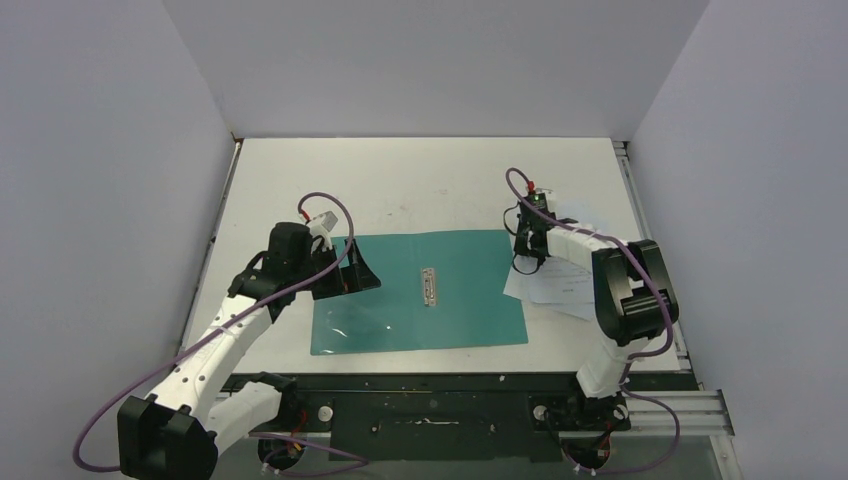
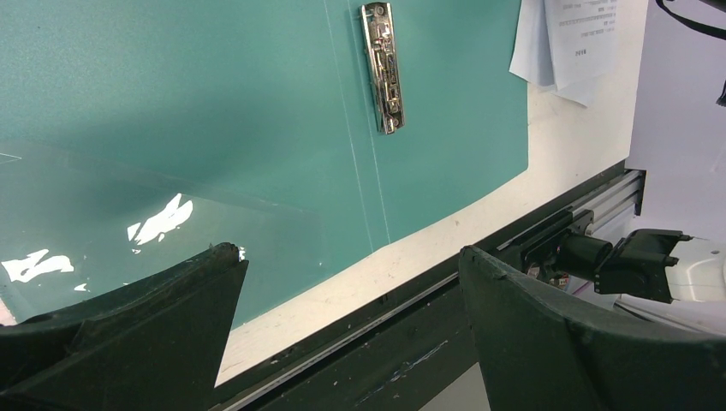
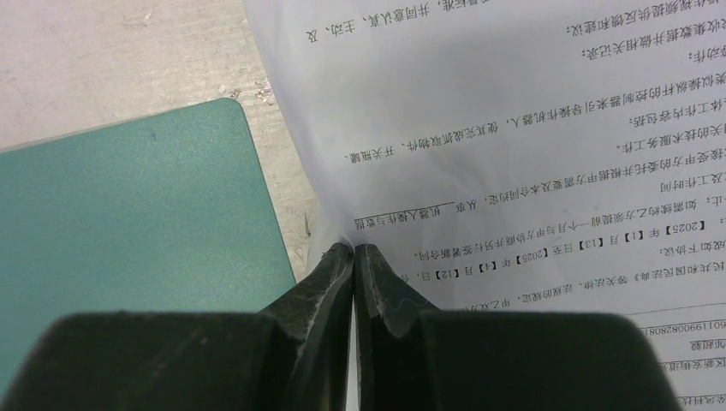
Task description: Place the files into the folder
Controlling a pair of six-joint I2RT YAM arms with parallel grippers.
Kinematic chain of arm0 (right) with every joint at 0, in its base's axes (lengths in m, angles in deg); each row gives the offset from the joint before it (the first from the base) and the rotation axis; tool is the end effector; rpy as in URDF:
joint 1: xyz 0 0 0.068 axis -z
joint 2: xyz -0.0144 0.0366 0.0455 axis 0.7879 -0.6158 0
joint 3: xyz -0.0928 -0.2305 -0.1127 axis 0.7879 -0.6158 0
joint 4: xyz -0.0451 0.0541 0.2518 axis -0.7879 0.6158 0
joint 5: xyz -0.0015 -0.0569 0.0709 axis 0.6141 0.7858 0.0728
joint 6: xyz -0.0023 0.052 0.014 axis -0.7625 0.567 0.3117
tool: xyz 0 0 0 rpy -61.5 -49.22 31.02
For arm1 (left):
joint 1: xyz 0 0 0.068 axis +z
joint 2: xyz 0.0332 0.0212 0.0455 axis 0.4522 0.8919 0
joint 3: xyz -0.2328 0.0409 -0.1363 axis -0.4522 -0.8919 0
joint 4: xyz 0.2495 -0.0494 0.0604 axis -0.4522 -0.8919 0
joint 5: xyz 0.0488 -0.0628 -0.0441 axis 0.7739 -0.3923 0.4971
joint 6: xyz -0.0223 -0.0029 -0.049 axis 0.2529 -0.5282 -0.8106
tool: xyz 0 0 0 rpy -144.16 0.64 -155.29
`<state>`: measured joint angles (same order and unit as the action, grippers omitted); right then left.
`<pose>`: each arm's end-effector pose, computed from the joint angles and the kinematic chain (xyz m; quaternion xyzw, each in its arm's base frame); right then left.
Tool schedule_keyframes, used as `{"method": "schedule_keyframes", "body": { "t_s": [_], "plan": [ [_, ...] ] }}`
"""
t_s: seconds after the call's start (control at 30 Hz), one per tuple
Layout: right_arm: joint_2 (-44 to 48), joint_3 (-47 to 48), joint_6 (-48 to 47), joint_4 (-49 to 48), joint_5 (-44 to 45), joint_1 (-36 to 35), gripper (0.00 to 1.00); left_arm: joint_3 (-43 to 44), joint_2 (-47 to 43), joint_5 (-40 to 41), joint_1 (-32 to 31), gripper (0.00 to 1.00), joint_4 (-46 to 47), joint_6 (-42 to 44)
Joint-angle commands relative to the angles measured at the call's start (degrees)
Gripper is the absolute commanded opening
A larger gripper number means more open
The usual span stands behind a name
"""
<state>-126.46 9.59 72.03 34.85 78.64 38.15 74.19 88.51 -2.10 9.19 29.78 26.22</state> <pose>0.3387 0.0792 0.1531 0.0981 0.9535 0.0352 0.2826 0.1920 -0.0759 0.2588 -0.0269 0.9073 -0.3226 0.2684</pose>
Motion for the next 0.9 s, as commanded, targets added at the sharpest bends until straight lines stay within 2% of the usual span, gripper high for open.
{"method": "schedule_keyframes", "body": {
  "t_s": [0.0, 0.43, 0.67, 0.87],
  "plan": [
    [-0.19, -2.77, -0.03, 1.99, 0.0, 1.06, 0.05, 0.39, -1.09, -0.03, -0.13, 0.96, 0.71, 1.08],
    [11.15, -3.38, -0.23, 4.61, -0.75, -1.57, 0.05, 1.01, -0.98, -0.89, -0.06, 0.96, 1.61, -0.36],
    [17.25, -3.31, 1.36, 7.63, 3.88, -9.89, 0.05, 2.99, -2.07, -2.26, -0.11, 0.97, 2.49, -2.76],
    [20.34, -2.71, 3.29, 9.4, 7.71, -19.87, 0.05, 3.38, -3.0, -4.14, -0.08, 0.96, 5.27, -7.06]
  ]
}}
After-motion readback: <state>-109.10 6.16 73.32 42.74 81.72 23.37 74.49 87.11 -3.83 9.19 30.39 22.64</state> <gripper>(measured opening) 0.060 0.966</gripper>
